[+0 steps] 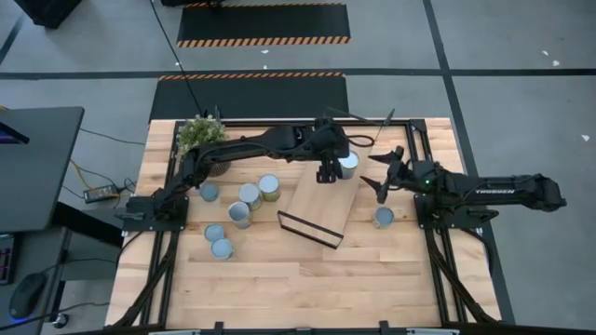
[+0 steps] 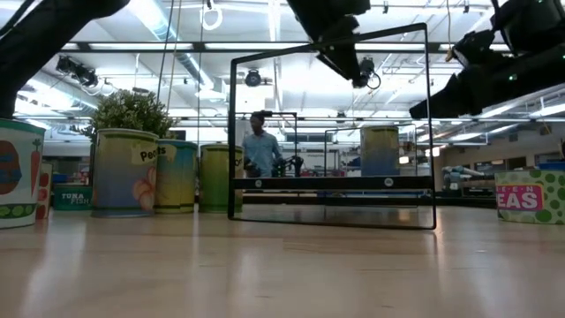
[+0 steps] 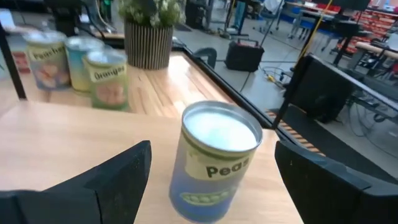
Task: Pick and place cans onto a shelf
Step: Put the canned peas on the shelf, then put the canned oranges on the shelf
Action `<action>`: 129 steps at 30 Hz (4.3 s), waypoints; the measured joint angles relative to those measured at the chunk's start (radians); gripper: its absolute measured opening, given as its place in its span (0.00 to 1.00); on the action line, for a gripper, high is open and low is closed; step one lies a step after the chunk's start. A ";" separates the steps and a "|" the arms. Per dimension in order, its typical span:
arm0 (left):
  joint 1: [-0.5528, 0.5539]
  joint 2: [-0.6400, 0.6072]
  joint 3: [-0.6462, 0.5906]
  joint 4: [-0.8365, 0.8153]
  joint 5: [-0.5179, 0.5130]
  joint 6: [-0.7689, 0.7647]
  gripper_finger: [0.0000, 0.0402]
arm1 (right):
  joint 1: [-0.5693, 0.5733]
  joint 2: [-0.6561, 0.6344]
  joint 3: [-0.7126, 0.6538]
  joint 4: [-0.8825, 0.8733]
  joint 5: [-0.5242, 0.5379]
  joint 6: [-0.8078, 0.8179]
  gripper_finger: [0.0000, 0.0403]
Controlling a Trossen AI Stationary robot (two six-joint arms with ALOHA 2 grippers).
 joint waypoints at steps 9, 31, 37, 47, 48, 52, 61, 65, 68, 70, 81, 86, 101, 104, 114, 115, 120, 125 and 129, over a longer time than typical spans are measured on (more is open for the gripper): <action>-0.046 -0.042 0.000 -0.062 -0.023 -0.025 0.78 | 0.087 0.115 0.000 0.117 0.128 -0.058 0.87; -0.178 -0.080 -0.075 -0.179 -0.060 -0.144 0.50 | 0.299 0.312 0.001 0.336 0.367 -0.233 0.87; -0.223 -0.102 -0.136 -0.188 -0.090 -0.175 0.43 | 0.349 0.392 0.006 0.430 0.392 -0.249 0.87; -0.259 -0.199 -0.247 -0.158 -0.134 -0.302 0.39 | 0.469 0.524 0.092 0.384 0.513 -0.235 0.87; -0.269 -0.217 -0.290 -0.130 -0.140 -0.321 0.39 | 0.480 0.542 0.100 0.384 0.526 -0.236 0.87; -0.319 -0.300 -0.481 -0.025 -0.190 -0.365 0.39 | 0.509 0.587 0.121 0.385 0.543 -0.248 0.87; -0.375 -0.584 -0.828 0.195 -0.265 -0.475 0.39 | 0.453 0.673 0.148 0.482 0.518 -0.454 0.87; -0.375 -0.695 -0.941 0.260 -0.277 -0.509 0.39 | 0.398 0.713 0.148 0.543 0.452 -0.545 0.87; -0.375 -0.757 -1.020 0.329 -0.289 -0.509 0.39 | 0.351 0.746 0.149 0.567 0.404 -0.562 0.87; -0.375 -0.796 -1.063 0.380 -0.295 -0.510 0.39 | 0.325 0.762 0.147 0.562 0.398 -0.582 0.87; -0.382 -0.901 -1.195 0.417 -0.330 -0.538 0.39 | 0.259 0.886 0.148 0.706 0.418 -0.680 0.87; -0.383 -0.898 -1.192 0.443 -0.327 -0.532 0.39 | 0.216 0.938 0.159 0.824 0.446 -0.818 0.87; -0.386 -0.898 -1.192 0.442 -0.326 -0.544 0.39 | 0.102 0.968 0.187 0.896 0.624 -0.906 0.87; -0.386 -0.898 -1.192 0.440 -0.326 -0.558 0.39 | 0.076 0.969 0.187 0.891 0.621 -0.923 0.87; -0.386 -0.898 -1.192 0.440 -0.319 -0.558 0.39 | -0.020 0.974 0.187 0.886 0.518 -0.953 0.87; -0.386 -0.898 -1.192 0.440 -0.311 -0.559 0.39 | -0.029 0.974 0.187 0.886 0.496 -0.954 0.87; -0.386 -0.898 -1.192 0.434 -0.269 -0.583 0.39 | -0.078 0.974 0.187 0.885 0.375 -0.984 0.87; -0.386 -0.898 -1.192 0.433 -0.233 -0.589 0.39 | -0.121 0.974 0.186 0.885 0.314 -1.019 0.87; -0.386 -0.898 -1.192 0.433 -0.232 -0.590 0.39 | -0.150 0.974 0.176 0.885 0.266 -1.065 0.87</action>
